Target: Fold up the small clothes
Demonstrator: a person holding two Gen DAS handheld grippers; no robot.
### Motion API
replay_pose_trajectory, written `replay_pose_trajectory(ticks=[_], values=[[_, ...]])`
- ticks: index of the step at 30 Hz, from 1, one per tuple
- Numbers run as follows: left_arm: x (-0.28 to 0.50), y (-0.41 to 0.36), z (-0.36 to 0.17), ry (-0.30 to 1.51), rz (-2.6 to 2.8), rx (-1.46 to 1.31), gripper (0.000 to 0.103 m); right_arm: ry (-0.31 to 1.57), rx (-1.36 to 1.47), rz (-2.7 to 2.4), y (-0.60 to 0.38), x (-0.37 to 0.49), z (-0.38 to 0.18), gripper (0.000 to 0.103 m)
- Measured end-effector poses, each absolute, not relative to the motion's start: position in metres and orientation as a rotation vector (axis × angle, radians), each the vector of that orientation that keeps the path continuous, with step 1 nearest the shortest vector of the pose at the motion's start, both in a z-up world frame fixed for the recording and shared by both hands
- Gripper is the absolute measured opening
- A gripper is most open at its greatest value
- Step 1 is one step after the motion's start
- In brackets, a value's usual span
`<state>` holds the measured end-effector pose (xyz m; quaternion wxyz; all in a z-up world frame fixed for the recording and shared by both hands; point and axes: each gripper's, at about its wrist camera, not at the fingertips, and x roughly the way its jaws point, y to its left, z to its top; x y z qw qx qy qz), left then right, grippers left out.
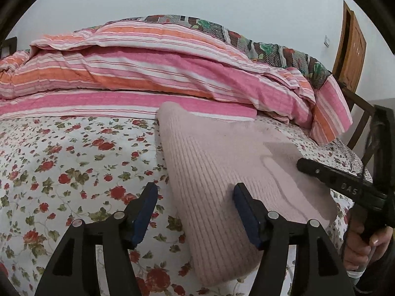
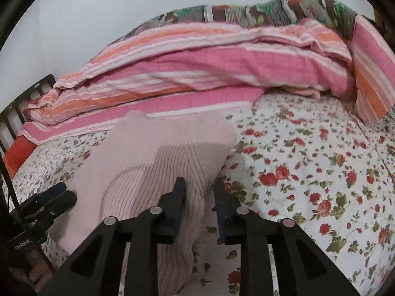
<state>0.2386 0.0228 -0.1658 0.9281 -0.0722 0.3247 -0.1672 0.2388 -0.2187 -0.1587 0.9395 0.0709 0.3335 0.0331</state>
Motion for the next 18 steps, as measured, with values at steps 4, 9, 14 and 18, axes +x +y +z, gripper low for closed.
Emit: replay_pose_trajectory(ticks=[4, 9, 14, 18], values=[[0.240, 0.023, -0.165, 0.672, -0.329, -0.149, 0.063, 0.669, 0.143, 0.099, -0.222, 0.233, -0.153, 0.026], [0.238, 0.023, -0.164, 0.674, -0.311, -0.135, 0.063, 0.686, 0.143, 0.128, -0.221, 0.230, -0.152, 0.027], [0.232, 0.025, -0.158, 0.673, -0.295, -0.119, 0.063, 0.728, 0.144, 0.187, -0.223, 0.223, -0.148, 0.036], [0.227, 0.031, -0.156, 0.674, -0.302, -0.125, 0.063, 0.752, 0.198, 0.266, -0.229, 0.215, -0.146, 0.036]])
